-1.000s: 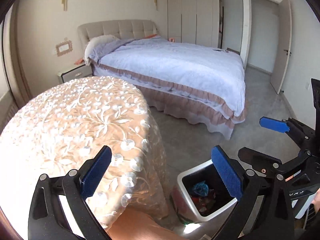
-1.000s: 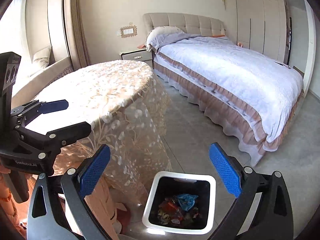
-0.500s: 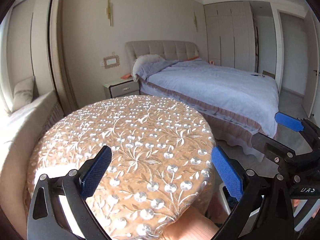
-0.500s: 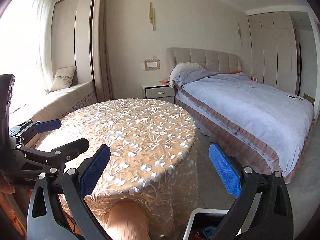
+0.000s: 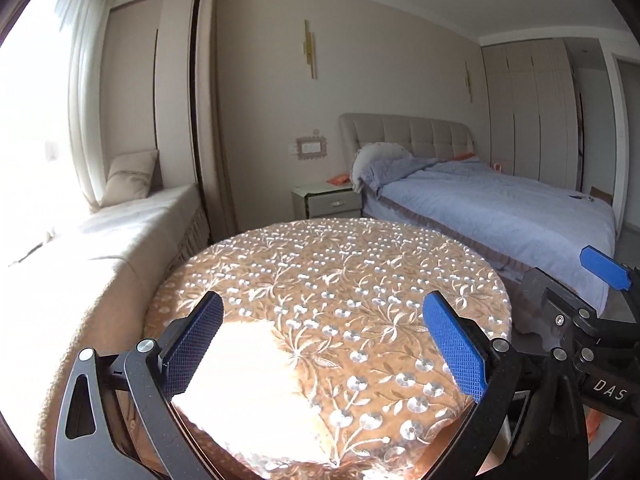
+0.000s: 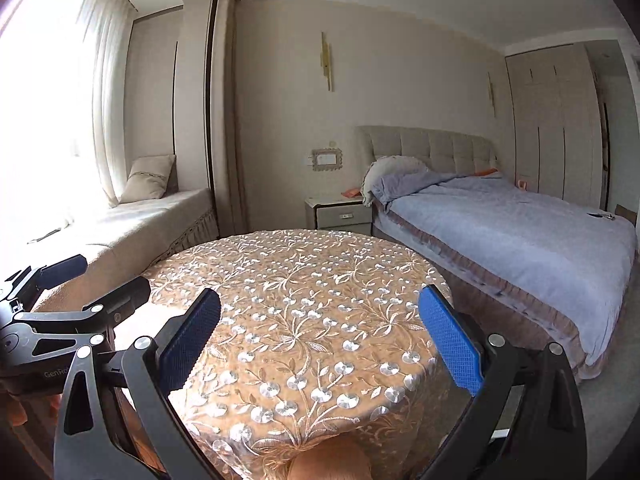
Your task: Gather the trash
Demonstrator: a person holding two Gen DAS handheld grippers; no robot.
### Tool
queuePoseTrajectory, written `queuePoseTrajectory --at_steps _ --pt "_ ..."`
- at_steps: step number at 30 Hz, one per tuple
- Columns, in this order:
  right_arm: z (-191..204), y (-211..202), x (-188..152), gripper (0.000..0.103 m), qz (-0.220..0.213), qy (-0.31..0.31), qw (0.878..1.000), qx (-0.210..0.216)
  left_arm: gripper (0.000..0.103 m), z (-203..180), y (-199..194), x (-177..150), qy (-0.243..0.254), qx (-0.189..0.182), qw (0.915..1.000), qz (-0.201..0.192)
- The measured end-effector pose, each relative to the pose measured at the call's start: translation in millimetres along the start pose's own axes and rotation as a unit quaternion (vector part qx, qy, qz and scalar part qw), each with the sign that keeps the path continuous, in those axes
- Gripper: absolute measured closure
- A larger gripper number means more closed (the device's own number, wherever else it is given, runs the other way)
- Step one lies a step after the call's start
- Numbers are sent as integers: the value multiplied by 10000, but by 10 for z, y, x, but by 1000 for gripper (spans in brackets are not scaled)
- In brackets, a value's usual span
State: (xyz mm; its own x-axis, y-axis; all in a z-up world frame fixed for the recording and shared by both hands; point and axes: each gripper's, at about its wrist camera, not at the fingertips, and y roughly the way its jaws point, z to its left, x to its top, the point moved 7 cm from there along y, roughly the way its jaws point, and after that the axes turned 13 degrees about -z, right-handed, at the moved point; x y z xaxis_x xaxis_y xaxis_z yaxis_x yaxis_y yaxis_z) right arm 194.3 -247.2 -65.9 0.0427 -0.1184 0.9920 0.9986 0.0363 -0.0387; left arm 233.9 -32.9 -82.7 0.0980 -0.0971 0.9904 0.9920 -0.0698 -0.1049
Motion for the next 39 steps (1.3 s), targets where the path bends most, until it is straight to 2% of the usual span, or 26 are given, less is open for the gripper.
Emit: queuePoseTrajectory --at_steps 5,10,18,39 --pt "276 -55 -25 5 -62 122 9999 73 5 305 -138 -33 37 434 9990 -47" --pt "523 -107 51 5 -112 -54 9998 125 5 506 -242 48 32 724 9972 -196" --pt "632 -158 156 5 -259 -269 9992 125 5 606 -289 51 -411 577 9973 -179" --pt "640 -178 136 5 -237 -304 9992 101 5 579 -326 77 -310 608 9974 -224"
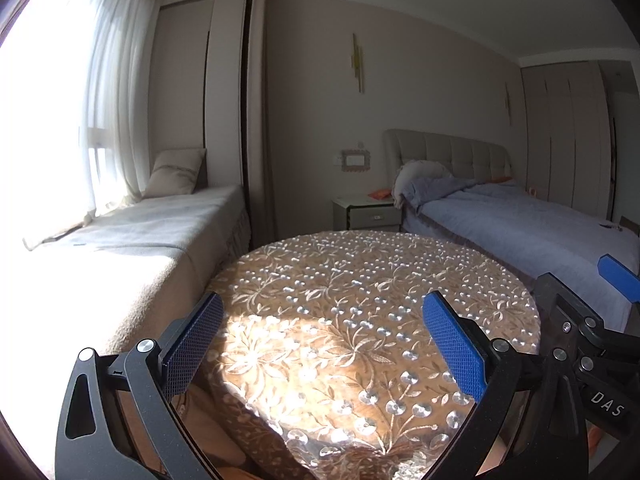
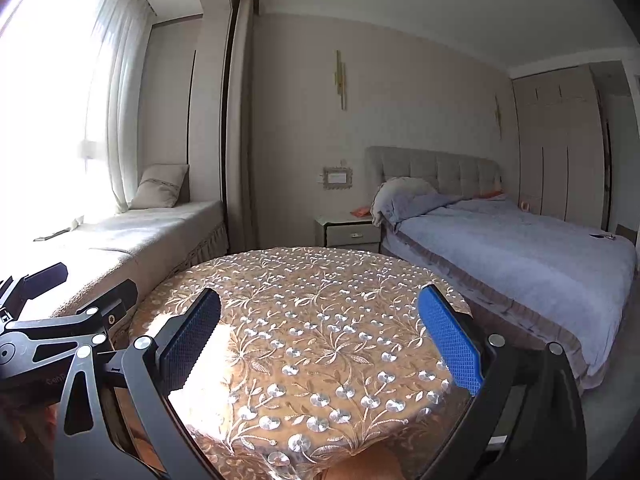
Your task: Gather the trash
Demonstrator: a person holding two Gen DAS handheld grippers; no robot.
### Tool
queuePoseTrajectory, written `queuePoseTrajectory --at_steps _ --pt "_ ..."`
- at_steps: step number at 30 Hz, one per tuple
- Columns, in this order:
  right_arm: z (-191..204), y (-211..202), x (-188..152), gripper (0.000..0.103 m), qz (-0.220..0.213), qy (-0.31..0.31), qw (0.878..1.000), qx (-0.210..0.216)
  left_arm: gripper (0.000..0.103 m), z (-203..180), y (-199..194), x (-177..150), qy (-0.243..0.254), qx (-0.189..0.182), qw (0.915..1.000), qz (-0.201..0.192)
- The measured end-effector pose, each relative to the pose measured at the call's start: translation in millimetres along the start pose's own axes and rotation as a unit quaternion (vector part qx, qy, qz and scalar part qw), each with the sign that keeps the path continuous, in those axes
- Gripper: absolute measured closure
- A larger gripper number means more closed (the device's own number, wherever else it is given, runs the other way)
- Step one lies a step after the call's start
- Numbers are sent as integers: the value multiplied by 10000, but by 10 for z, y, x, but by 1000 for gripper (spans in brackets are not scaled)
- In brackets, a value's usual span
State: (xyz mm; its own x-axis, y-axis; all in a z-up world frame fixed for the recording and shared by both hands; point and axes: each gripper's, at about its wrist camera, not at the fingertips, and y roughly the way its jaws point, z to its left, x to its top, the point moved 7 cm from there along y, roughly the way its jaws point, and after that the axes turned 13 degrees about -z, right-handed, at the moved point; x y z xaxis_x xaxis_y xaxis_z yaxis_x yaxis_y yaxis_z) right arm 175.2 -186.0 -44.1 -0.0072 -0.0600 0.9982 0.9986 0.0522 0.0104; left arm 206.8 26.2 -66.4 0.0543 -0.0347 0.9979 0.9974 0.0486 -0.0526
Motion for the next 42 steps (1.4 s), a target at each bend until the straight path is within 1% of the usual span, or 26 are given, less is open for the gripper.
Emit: queuePoseTrajectory --at_steps 19,23,25,30,42 --pt "-21 16 -3 5 19 -8 10000 5 5 -17 -10 -5 -11 10 10000 23" --pt "-23 5 0 5 -5 17 10000 24 5 -14 -20 -9 -123 -42 9999 49" --pt "-29 5 5 5 -8 36 10000 31 5 -10 -36 0 -156 8 9999 12" --pt "-38 -5 10 5 -19 -10 10000 13 5 -16 -76 36 -25 106 9999 -131" --pt "1 -5 5 5 -29 -57 10000 30 5 4 -94 45 -88 104 9998 -136"
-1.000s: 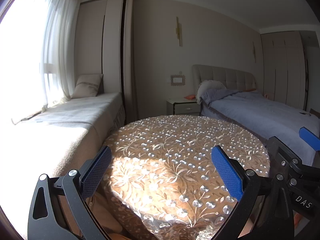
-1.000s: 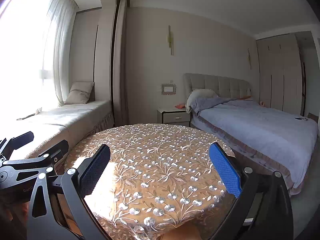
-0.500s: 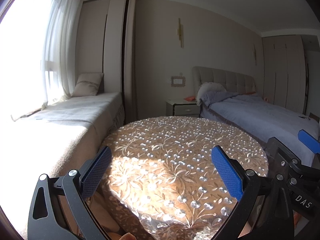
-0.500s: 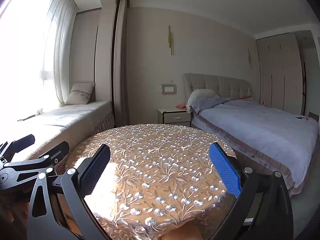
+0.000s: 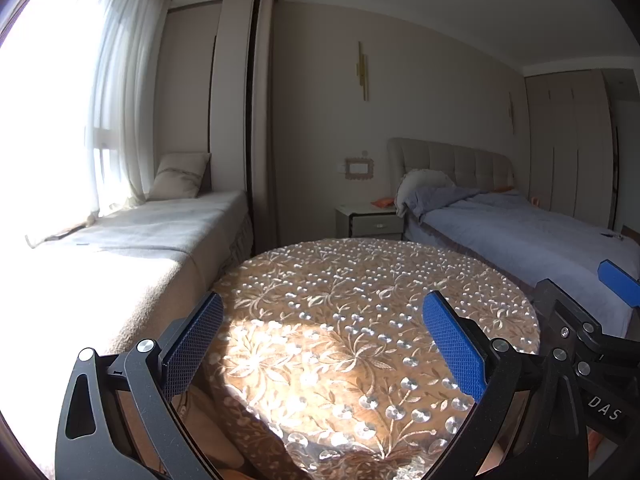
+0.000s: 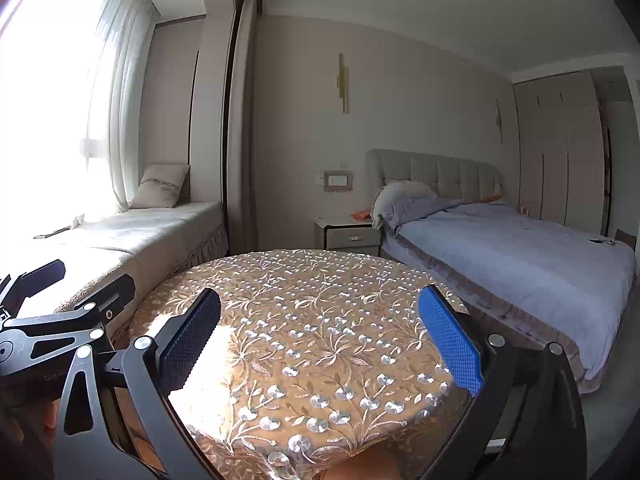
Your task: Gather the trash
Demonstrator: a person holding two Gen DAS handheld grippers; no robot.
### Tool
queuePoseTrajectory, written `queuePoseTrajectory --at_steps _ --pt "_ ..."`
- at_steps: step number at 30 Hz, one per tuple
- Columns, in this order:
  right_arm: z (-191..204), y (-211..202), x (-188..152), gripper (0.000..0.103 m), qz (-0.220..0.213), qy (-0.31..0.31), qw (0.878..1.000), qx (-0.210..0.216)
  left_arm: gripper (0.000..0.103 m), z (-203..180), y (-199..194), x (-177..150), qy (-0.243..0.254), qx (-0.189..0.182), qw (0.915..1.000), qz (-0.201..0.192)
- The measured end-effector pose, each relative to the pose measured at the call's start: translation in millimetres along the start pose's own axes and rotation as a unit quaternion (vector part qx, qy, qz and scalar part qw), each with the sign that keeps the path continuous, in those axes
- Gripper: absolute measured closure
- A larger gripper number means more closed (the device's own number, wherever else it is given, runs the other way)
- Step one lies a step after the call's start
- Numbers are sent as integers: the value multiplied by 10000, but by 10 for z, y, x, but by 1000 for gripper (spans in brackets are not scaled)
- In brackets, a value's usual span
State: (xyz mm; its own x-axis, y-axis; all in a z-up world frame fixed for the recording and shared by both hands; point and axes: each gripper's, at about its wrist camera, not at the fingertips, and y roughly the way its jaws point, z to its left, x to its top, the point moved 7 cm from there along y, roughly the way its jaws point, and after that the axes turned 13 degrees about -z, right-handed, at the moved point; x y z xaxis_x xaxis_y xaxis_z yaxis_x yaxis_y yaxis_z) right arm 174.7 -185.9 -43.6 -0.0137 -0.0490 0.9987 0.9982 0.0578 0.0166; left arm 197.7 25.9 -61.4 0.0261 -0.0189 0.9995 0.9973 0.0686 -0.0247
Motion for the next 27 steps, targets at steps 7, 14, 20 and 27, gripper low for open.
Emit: queuePoseTrajectory --at_steps 7,14,20,27 --pt "4 -5 1 5 0 1 10000 0 5 1 -2 17 60 37 10000 -60" --pt "0 -9 7 5 -8 7 10000 0 5 2 -10 14 49 34 10000 -71" --pt "-2 -8 2 5 14 1 10000 -6 5 2 -13 15 93 59 9999 -77" --pt "-3 -13 1 5 15 22 10000 0 5 -3 -20 26 110 77 9999 -90"
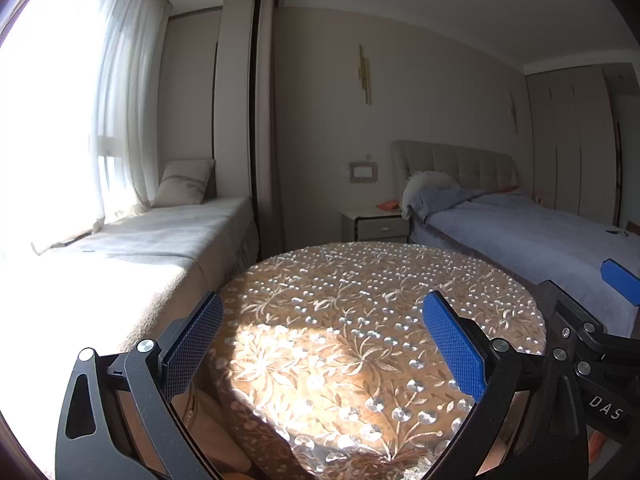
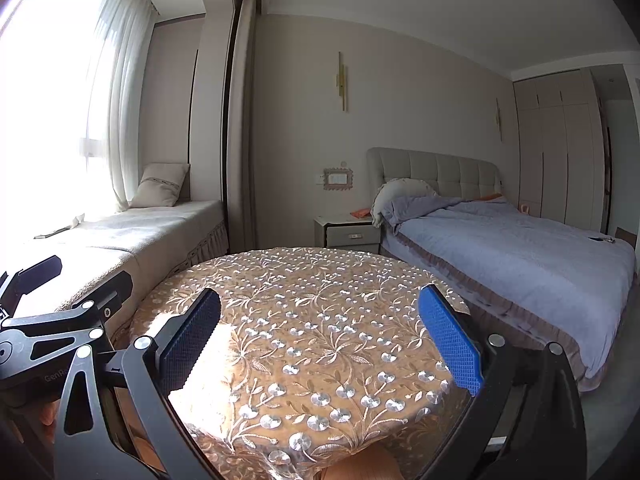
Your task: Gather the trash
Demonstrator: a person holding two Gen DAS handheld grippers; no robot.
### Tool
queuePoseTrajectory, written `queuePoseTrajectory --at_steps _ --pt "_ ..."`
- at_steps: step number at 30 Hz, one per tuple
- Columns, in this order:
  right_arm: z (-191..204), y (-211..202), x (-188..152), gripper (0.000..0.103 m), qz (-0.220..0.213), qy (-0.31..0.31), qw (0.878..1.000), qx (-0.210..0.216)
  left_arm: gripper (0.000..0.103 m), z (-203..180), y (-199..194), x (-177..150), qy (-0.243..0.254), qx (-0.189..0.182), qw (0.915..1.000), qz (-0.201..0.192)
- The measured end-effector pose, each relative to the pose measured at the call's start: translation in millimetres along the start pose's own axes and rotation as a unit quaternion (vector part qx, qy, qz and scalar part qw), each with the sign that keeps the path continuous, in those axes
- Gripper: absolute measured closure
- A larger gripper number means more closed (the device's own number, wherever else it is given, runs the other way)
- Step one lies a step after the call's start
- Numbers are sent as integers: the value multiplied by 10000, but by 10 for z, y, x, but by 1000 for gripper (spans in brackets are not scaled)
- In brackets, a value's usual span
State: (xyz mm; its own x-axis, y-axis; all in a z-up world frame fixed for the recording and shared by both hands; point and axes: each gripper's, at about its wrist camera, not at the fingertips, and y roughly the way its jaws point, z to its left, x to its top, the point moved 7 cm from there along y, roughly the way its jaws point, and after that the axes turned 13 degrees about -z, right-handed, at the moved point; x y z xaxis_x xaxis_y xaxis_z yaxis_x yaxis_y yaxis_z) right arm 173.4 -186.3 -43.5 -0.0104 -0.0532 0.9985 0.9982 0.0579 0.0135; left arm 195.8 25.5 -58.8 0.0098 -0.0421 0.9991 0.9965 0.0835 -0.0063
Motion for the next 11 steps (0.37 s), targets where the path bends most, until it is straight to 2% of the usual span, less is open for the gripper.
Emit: queuePoseTrajectory --at_steps 11 --pt "-15 -8 -6 5 27 38 10000 12 6 -28 -47 42 29 47 9999 -99"
